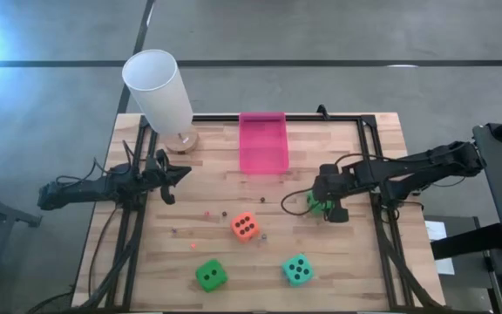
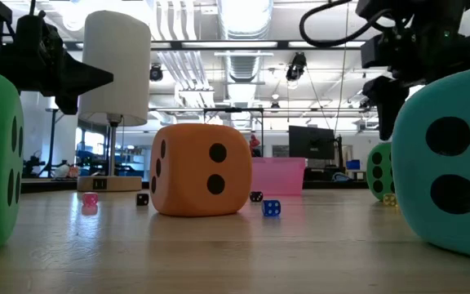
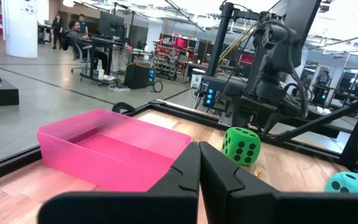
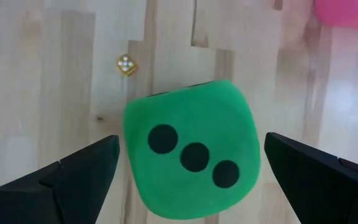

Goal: Pick & Place Dice
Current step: Put the right big green dice into the red container

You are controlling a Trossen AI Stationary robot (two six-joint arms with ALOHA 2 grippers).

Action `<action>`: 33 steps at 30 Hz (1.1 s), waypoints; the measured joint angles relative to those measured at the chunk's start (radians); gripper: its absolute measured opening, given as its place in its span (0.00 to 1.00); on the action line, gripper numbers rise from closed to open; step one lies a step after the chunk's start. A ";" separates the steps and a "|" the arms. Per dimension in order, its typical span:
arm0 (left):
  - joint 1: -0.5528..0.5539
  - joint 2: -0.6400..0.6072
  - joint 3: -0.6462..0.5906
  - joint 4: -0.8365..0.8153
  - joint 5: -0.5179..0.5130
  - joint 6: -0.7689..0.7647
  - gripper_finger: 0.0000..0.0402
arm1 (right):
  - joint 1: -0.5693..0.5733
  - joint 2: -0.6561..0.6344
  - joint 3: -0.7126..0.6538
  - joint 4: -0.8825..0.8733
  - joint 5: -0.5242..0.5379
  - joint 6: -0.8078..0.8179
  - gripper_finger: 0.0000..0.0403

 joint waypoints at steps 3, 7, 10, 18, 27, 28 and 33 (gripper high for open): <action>0.000 0.000 0.000 0.000 0.000 0.000 0.01 | 0.000 0.000 -0.007 0.001 -0.005 -0.007 0.99; 0.000 0.000 0.000 0.000 0.000 0.000 0.01 | -0.005 0.000 -0.009 0.007 0.005 -0.028 0.99; 0.000 0.000 0.000 0.000 0.000 0.000 0.01 | -0.011 0.000 -0.010 0.011 0.004 -0.040 0.99; 0.000 0.000 0.000 0.000 0.000 0.000 0.01 | -0.022 0.000 -0.028 0.028 0.001 -0.043 0.99; 0.000 0.000 0.000 0.000 0.000 0.000 0.01 | -0.023 -0.002 -0.068 0.072 0.008 -0.047 0.99; 0.000 0.000 0.000 0.000 0.000 0.000 0.01 | -0.023 -0.002 -0.074 0.082 0.010 -0.049 0.99; 0.000 0.000 0.000 0.000 0.000 0.000 0.01 | -0.023 -0.003 -0.090 0.100 0.008 -0.051 0.99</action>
